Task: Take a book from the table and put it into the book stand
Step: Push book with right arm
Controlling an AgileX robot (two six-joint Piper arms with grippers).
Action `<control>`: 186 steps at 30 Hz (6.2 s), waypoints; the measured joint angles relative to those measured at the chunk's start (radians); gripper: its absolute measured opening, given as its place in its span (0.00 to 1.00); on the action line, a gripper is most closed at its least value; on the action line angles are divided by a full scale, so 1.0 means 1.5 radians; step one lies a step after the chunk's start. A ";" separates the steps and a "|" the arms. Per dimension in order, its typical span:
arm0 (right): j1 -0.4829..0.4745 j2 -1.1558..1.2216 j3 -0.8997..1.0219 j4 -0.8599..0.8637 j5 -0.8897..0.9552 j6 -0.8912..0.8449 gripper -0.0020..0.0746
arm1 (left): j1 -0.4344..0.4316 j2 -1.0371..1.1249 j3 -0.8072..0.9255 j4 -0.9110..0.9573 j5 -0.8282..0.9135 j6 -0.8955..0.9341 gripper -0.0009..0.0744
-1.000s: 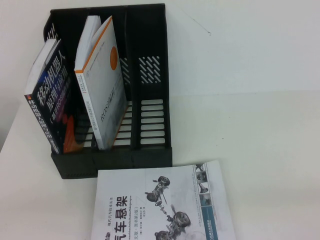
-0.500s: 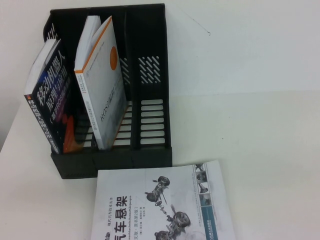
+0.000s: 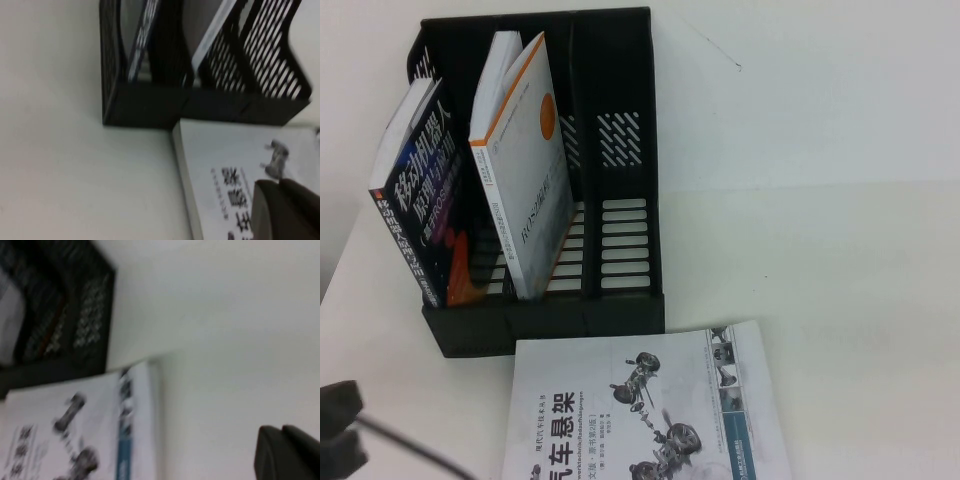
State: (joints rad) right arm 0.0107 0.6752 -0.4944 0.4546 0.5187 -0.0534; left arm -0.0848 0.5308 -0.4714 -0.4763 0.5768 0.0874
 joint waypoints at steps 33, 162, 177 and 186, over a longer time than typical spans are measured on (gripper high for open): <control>0.191 0.686 -0.150 0.447 -0.067 -0.488 0.02 | 0.000 0.306 -0.020 -0.279 0.001 0.225 0.06; 0.211 0.808 -0.151 0.824 0.053 -0.860 0.03 | 0.272 0.975 -0.175 -0.499 0.395 0.617 0.79; 0.279 0.842 -0.198 0.852 0.027 -0.861 0.03 | 0.272 0.975 -0.180 -0.476 0.372 0.617 0.46; 0.280 0.843 -0.198 0.852 0.024 -0.861 0.03 | 0.272 0.976 -0.180 -0.482 0.375 0.622 0.18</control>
State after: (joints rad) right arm 0.4306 1.9402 -0.7910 1.7328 0.5542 -1.3443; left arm 0.3238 1.9951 -0.7413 -1.1997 1.1399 1.0198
